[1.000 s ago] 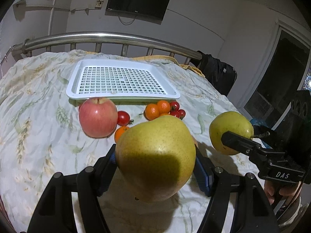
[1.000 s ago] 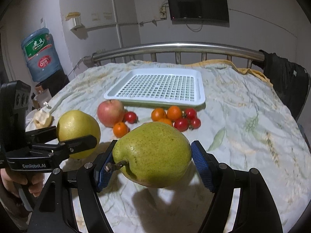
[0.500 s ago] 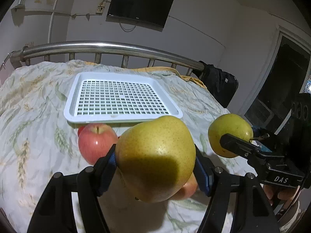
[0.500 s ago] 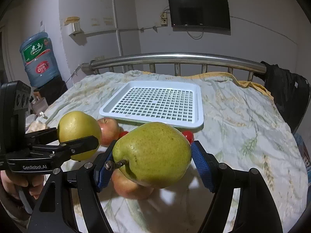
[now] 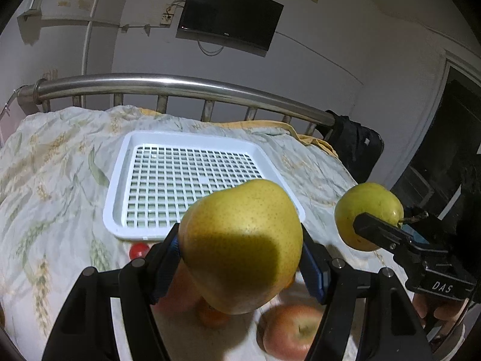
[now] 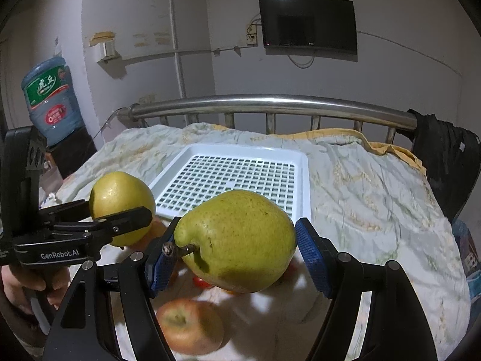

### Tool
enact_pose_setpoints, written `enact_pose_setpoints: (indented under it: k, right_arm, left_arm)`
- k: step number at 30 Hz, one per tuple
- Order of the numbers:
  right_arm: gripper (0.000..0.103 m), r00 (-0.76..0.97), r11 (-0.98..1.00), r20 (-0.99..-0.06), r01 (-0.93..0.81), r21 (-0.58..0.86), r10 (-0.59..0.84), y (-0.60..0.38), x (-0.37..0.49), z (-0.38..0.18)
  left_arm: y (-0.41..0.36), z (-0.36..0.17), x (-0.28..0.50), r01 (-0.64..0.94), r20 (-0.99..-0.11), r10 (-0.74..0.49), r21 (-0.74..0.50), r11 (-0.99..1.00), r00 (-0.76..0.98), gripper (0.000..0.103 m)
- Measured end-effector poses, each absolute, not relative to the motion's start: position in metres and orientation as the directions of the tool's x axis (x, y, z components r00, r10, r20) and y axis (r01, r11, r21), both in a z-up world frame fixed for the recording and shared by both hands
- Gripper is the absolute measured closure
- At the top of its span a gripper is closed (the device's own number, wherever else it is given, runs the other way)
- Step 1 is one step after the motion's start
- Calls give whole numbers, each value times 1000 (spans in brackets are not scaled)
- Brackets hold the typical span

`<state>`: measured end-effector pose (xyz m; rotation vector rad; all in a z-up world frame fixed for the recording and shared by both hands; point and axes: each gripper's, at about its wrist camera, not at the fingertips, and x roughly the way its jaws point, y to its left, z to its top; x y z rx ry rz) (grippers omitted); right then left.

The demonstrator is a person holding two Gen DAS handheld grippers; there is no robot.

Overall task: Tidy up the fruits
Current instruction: 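Carry both held pears over the white grid tray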

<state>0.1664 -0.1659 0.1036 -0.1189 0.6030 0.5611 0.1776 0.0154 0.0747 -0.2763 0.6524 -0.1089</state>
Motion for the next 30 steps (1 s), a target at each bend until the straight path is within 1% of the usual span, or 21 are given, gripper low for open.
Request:
enact_pose_setpoints:
  k: [12,23,27,30]
  right_arm:
    - [30,680,863,-591,-502,57,434,-148,231,102]
    - [30,643,878,-653,-472,75,401,-119,305,80]
    - [30,618,883,-684,-462,83,387,-106,329,68]
    - [30,604,892,-709,-444,81,365,-98,347,59]
  left_arm:
    - [34,70,238,-36,-607,-169,-311,950,776,31]
    - [55,43,308,-128,-693,-118,-293,947,711,31]
    - [61,34,329,-152,-719,-124,-308,939,684,31]
    - [61,30,340,-159,-732,-116,-295,942,671,31]
